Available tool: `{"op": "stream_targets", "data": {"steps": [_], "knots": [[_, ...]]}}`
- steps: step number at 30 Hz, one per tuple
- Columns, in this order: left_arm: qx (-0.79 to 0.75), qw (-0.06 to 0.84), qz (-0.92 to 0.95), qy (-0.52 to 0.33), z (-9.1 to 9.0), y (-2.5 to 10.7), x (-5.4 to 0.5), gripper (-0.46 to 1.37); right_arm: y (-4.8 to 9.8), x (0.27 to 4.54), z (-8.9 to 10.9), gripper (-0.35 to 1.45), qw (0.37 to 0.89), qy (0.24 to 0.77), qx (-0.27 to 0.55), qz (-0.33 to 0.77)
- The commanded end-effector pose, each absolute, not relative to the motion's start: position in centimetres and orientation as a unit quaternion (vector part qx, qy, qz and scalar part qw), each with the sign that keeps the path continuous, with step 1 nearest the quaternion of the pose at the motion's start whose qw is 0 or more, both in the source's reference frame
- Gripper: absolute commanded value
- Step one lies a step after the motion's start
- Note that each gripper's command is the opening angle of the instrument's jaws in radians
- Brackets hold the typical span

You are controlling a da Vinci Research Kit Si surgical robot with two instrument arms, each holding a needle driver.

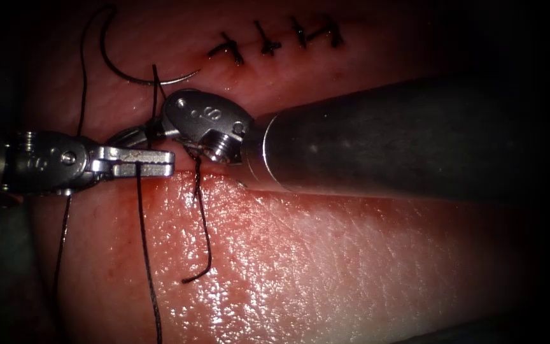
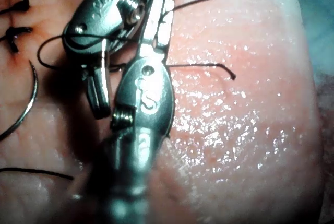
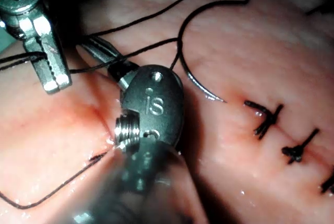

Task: Wound Closure
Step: Wrap suture clockwise one time around right end-effector

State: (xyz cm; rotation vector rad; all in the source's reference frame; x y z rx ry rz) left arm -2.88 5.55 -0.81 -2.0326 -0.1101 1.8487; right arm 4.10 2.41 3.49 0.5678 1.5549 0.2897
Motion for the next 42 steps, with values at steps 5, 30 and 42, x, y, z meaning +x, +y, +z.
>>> {"op": "stream_targets", "data": {"steps": [5, 30, 42], "knots": [[-0.729, 0.203, 0.652, -0.051, -0.76, 5.51, -2.87, -0.35, 2.49, 4.09, 3.45, -0.35, 0.648, 0.707, 0.238, 0.155], [-0.742, 0.285, 0.599, -0.095, -0.24, 5.58, -2.66, -0.35, 2.51, 3.74, 3.34, -0.35, 0.526, 0.774, 0.225, 0.273], [-0.739, 0.295, 0.597, -0.102, -0.11, 5.62, -2.59, -0.35, 2.45, 3.49, 3.28, -0.35, 0.544, 0.761, 0.271, 0.227]]}}
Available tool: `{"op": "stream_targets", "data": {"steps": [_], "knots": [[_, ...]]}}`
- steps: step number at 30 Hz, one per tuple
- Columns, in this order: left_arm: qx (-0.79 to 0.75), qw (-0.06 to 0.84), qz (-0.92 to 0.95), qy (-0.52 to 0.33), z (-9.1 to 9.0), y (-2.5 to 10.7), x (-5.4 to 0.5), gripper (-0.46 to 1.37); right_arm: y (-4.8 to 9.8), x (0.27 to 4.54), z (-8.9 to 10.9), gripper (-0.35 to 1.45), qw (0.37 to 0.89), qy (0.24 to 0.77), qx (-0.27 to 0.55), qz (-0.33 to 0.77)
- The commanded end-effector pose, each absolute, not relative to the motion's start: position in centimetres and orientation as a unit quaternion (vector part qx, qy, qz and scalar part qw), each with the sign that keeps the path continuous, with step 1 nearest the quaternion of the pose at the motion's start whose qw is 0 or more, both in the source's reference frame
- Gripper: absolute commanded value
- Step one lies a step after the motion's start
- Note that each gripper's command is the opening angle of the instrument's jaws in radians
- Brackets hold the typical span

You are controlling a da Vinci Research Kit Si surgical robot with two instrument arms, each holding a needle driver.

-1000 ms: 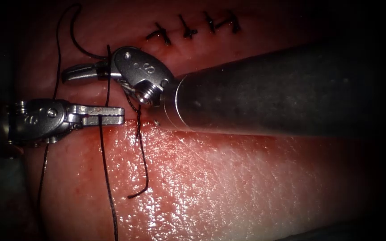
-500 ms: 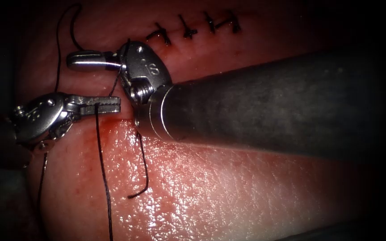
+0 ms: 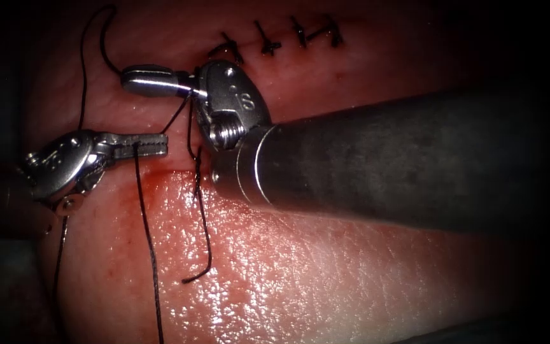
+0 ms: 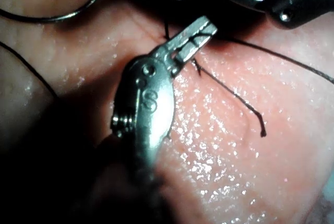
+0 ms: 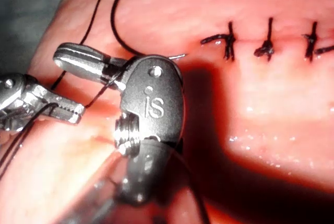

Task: Wound Closure
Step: Wrap suture clockwise one time around right end-effector

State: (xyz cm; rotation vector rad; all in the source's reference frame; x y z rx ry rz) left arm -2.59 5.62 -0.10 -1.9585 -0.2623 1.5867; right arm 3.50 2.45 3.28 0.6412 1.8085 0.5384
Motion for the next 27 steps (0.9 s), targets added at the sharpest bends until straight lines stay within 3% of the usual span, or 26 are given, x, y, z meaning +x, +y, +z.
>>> {"op": "stream_targets", "data": {"steps": [1, 18, 27], "knots": [[-0.741, 0.296, 0.594, -0.101, -0.11, 5.62, -2.59, -0.35, 2.45, 3.46, 3.27, -0.35, 0.545, 0.760, 0.273, 0.227], [-0.743, 0.306, 0.585, -0.113, 0.05, 5.73, -2.58, -0.35, 2.46, 3.30, 3.19, -0.35, 0.558, 0.761, 0.276, 0.183], [-0.745, 0.304, 0.582, -0.119, 0.10, 5.80, -2.57, -0.35, 2.46, 3.33, 3.17, -0.35, 0.580, 0.744, 0.328, 0.050]]}}
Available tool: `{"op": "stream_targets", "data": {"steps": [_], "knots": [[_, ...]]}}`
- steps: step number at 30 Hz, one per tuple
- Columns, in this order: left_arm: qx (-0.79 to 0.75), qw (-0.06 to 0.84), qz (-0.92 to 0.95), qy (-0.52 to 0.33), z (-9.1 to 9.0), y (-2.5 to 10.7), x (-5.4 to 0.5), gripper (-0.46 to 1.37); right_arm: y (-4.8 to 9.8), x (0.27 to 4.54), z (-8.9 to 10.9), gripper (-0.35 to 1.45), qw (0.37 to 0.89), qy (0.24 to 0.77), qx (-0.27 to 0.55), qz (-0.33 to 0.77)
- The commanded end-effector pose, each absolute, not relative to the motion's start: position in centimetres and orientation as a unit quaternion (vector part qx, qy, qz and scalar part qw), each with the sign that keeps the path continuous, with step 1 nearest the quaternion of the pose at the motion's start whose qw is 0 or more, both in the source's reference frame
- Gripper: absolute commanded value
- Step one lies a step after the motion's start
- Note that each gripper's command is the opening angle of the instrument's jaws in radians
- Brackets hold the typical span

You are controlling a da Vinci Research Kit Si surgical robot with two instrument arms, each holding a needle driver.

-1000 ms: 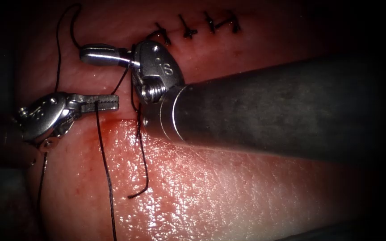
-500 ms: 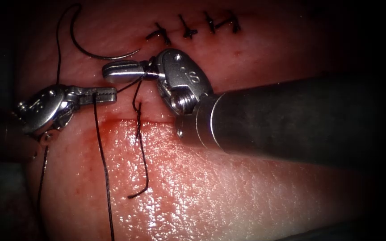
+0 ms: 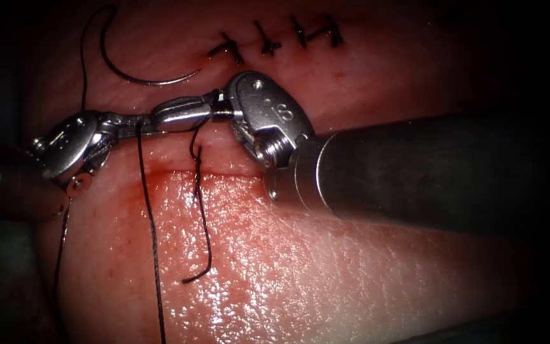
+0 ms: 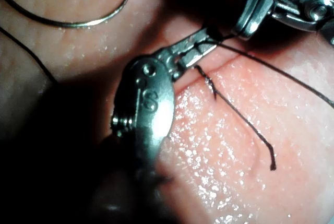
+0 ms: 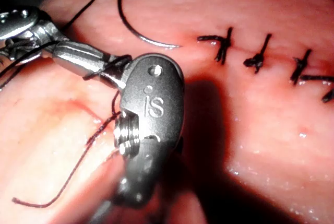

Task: Wound Closure
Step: Wrap suture clockwise one time around right end-effector, then pick up suture tail

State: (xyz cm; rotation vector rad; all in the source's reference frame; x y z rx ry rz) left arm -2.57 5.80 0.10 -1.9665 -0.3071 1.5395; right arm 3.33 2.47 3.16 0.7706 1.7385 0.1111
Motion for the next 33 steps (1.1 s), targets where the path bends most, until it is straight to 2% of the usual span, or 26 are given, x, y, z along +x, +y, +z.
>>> {"op": "stream_targets", "data": {"steps": [1, 4, 7, 8, 10, 11, 14, 17, 24, 33], "knots": [[-0.746, 0.304, 0.580, -0.123, 0.11, 5.81, -2.56, -0.35, 2.47, 3.33, 3.16, -0.35, 0.579, 0.745, 0.326, 0.053], [-0.746, 0.303, 0.580, -0.124, 0.13, 5.83, -2.55, -0.35, 2.46, 3.33, 3.15, -0.35, 0.578, 0.748, 0.322, 0.054], [-0.747, 0.303, 0.579, -0.124, 0.14, 5.84, -2.54, -0.35, 2.42, 3.35, 3.13, 0.04, 0.577, 0.749, 0.321, 0.055], [-0.747, 0.303, 0.579, -0.124, 0.14, 5.84, -2.54, -0.35, 2.41, 3.35, 3.12, 0.08, 0.578, 0.748, 0.323, 0.050], [-0.747, 0.302, 0.578, -0.124, 0.13, 5.83, -2.54, -0.35, 2.38, 3.39, 3.11, 0.29, 0.580, 0.742, 0.335, 0.018], [-0.748, 0.300, 0.578, -0.126, 0.13, 5.82, -2.54, -0.35, 2.35, 3.41, 3.11, 0.46, 0.581, 0.738, 0.345, -0.004], [-0.749, 0.298, 0.577, -0.128, 0.11, 5.81, -2.54, -0.35, 2.27, 3.46, 3.11, 0.65, 0.580, 0.729, 0.359, -0.044], [-0.750, 0.297, 0.577, -0.128, 0.11, 5.81, -2.54, -0.35, 2.20, 3.47, 3.14, 0.69, 0.582, 0.718, 0.377, -0.066], [-0.752, 0.287, 0.578, -0.135, 0.08, 5.74, -2.55, -0.35, 2.08, 3.48, 3.20, 0.96, 0.584, 0.674, 0.429, -0.141], [-0.754, 0.277, 0.578, -0.147, -0.09, 5.62, -2.64, -0.35, 2.04, 3.52, 3.21, 0.97, 0.585, 0.637, 0.463, -0.194]]}}
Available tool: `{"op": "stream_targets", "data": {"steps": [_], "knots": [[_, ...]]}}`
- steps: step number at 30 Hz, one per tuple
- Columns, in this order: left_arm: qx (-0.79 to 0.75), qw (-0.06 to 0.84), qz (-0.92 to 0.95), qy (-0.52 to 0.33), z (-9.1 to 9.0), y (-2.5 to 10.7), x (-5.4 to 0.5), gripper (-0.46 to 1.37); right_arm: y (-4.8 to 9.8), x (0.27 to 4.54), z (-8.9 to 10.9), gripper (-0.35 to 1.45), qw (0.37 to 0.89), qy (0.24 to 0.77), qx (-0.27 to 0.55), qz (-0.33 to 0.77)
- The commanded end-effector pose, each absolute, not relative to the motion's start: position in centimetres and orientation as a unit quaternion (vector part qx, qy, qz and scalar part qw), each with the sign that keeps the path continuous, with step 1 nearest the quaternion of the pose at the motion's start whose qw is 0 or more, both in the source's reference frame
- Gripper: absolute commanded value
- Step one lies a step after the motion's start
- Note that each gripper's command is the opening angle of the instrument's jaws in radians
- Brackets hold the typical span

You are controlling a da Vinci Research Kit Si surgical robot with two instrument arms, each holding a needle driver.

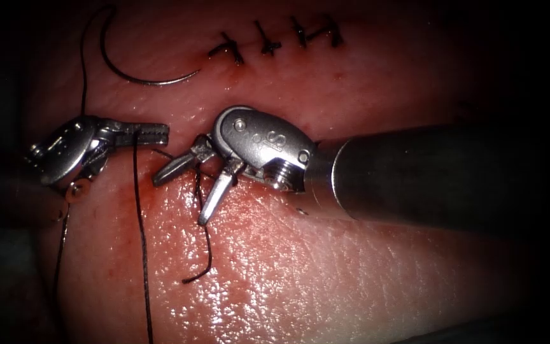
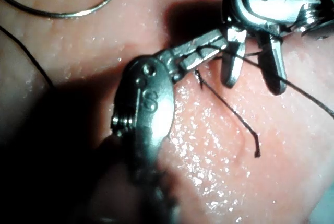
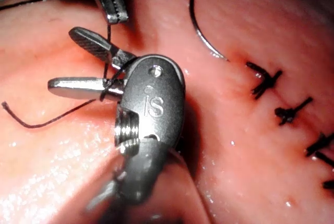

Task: Wound Closure
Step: Pick up suture tail

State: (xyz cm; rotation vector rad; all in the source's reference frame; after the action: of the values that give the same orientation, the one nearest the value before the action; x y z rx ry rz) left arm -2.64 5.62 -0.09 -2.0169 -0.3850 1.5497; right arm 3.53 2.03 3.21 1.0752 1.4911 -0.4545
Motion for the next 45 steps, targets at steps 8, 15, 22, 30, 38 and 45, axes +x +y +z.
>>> {"op": "stream_targets", "data": {"steps": [8, 15, 22, 30, 38, 45], "knots": [[-0.756, 0.271, 0.576, -0.151, -0.14, 5.46, -2.69, -0.35, 1.89, 3.55, 3.26, 0.92, 0.586, 0.604, 0.492, -0.224], [-0.753, 0.273, 0.577, -0.160, -0.06, 5.36, -2.68, -0.35, 1.66, 3.59, 3.25, 0.90, 0.584, 0.579, 0.512, -0.249], [-0.752, 0.276, 0.574, -0.166, -0.02, 5.30, -2.69, -0.35, 1.49, 3.63, 3.22, 0.86, 0.580, 0.550, 0.531, -0.283], [-0.750, 0.278, 0.575, -0.173, 0.04, 5.18, -2.70, -0.35, 1.39, 3.66, 3.29, 0.79, 0.574, 0.492, 0.556, -0.345], [-0.750, 0.277, 0.574, -0.174, 0.05, 5.18, -2.68, -0.35, 1.22, 3.69, 3.35, 0.72, 0.567, 0.454, 0.571, -0.384], [-0.750, 0.279, 0.573, -0.176, 0.05, 5.18, -2.67, -0.35, 1.16, 3.71, 3.42, 0.64, 0.590, 0.433, 0.554, -0.395]]}}
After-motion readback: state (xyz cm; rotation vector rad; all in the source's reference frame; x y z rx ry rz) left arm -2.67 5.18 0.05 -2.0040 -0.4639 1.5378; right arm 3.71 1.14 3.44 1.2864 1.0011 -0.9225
